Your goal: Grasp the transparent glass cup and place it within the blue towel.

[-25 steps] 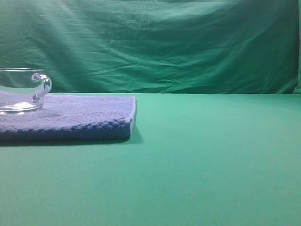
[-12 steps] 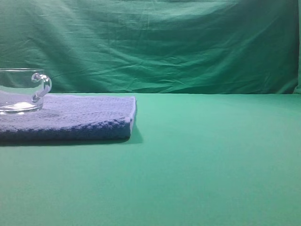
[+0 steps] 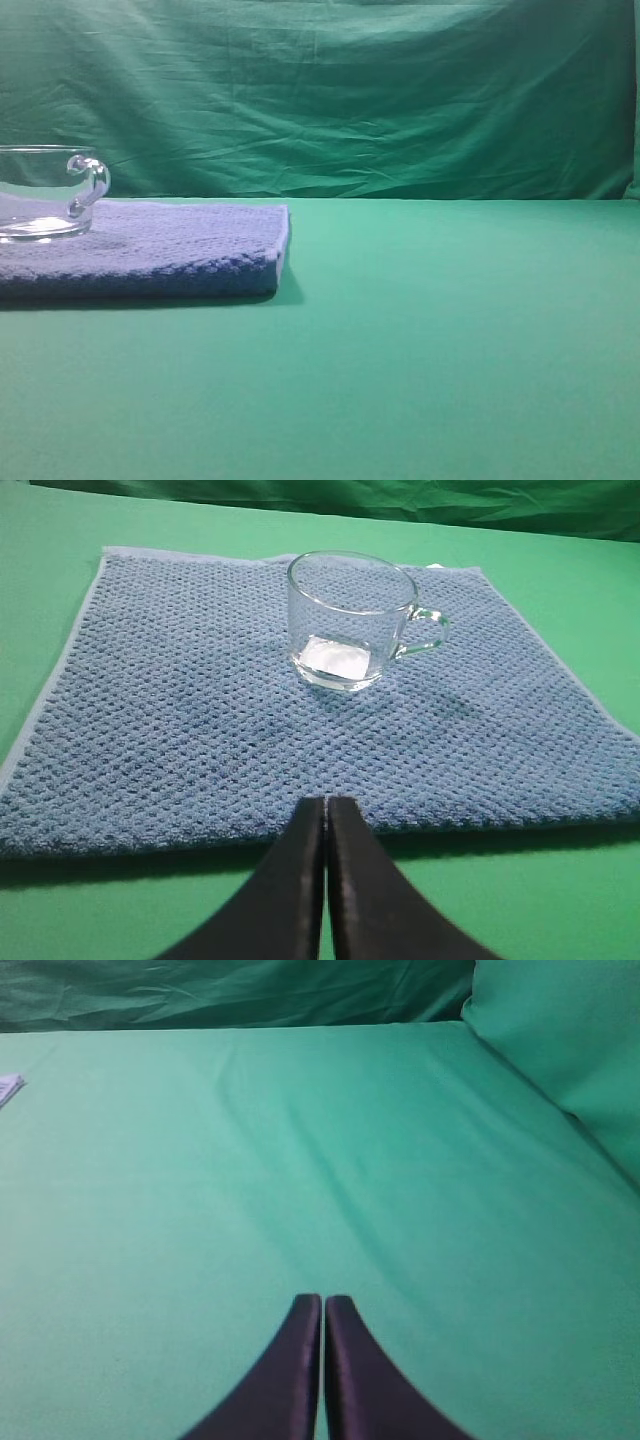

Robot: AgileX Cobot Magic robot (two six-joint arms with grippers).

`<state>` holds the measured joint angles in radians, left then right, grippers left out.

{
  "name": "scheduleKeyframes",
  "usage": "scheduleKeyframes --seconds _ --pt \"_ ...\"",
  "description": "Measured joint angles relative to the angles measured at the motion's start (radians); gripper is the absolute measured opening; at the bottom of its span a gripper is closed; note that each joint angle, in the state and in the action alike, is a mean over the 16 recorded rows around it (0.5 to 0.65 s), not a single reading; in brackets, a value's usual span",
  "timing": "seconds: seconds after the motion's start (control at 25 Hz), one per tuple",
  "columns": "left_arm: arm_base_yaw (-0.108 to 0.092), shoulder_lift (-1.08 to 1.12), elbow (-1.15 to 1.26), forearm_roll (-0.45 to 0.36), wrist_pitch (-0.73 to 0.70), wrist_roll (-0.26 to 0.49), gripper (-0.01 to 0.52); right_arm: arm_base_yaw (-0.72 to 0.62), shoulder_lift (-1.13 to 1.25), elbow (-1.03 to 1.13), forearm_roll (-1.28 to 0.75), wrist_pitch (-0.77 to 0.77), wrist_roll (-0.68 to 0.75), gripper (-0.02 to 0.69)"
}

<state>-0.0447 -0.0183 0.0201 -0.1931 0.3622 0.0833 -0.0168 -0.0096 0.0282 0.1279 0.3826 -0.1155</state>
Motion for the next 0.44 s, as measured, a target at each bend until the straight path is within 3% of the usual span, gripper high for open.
scheduleKeyframes --seconds 0.44 --pt "0.000 0.000 0.000 0.000 0.000 0.000 0.000 0.000 0.000 0.000 0.000 0.000 0.000 0.000"
